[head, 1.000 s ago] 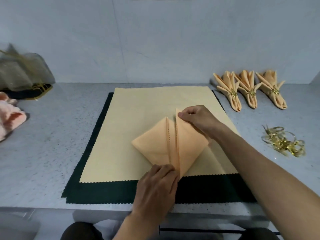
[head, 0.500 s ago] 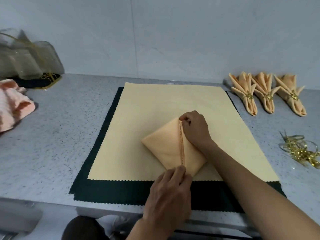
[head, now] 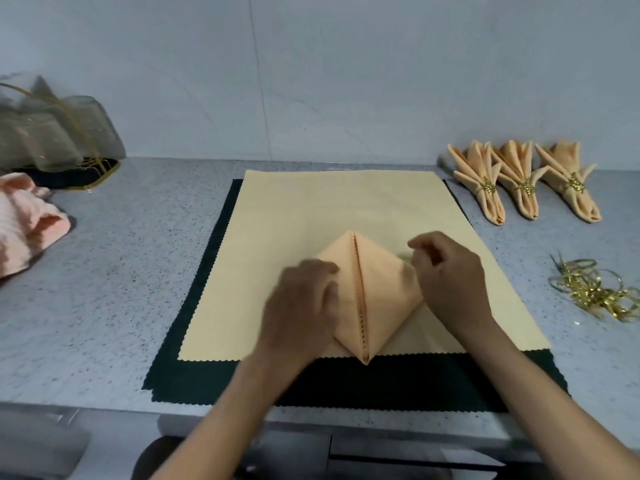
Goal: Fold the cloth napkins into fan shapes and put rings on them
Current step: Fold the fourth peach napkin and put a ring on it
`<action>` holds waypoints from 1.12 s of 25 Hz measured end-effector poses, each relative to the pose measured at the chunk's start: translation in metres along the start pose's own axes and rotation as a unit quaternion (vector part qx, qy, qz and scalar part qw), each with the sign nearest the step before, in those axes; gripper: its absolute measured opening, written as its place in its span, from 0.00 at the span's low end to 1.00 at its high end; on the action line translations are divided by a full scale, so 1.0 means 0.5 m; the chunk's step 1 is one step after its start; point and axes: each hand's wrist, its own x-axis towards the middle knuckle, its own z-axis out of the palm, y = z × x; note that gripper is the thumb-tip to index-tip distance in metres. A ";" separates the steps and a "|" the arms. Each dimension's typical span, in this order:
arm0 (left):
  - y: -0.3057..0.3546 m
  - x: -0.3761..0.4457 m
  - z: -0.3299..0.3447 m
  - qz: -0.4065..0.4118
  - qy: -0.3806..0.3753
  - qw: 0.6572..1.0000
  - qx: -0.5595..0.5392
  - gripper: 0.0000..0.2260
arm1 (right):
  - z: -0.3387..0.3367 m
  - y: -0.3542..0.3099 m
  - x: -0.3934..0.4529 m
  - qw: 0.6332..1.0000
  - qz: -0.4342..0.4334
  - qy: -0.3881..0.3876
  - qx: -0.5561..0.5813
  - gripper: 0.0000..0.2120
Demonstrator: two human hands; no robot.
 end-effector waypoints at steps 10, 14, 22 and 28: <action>-0.005 -0.065 -0.012 -0.098 -0.129 0.985 -0.067 0.10 | -0.045 0.033 -0.047 0.983 0.110 -0.130 -0.073 0.06; 0.002 -0.086 0.013 -0.095 -0.091 0.990 -0.060 0.09 | -0.033 0.034 -0.068 0.968 0.019 -0.166 -0.189 0.14; 0.022 -0.001 0.065 0.090 -0.028 0.974 0.205 0.13 | -0.007 0.048 -0.109 0.932 -0.095 -0.157 -0.311 0.25; 0.015 0.092 0.149 -0.001 -0.200 0.955 0.220 0.26 | -0.024 0.027 -0.098 0.915 -0.114 -0.192 -0.337 0.20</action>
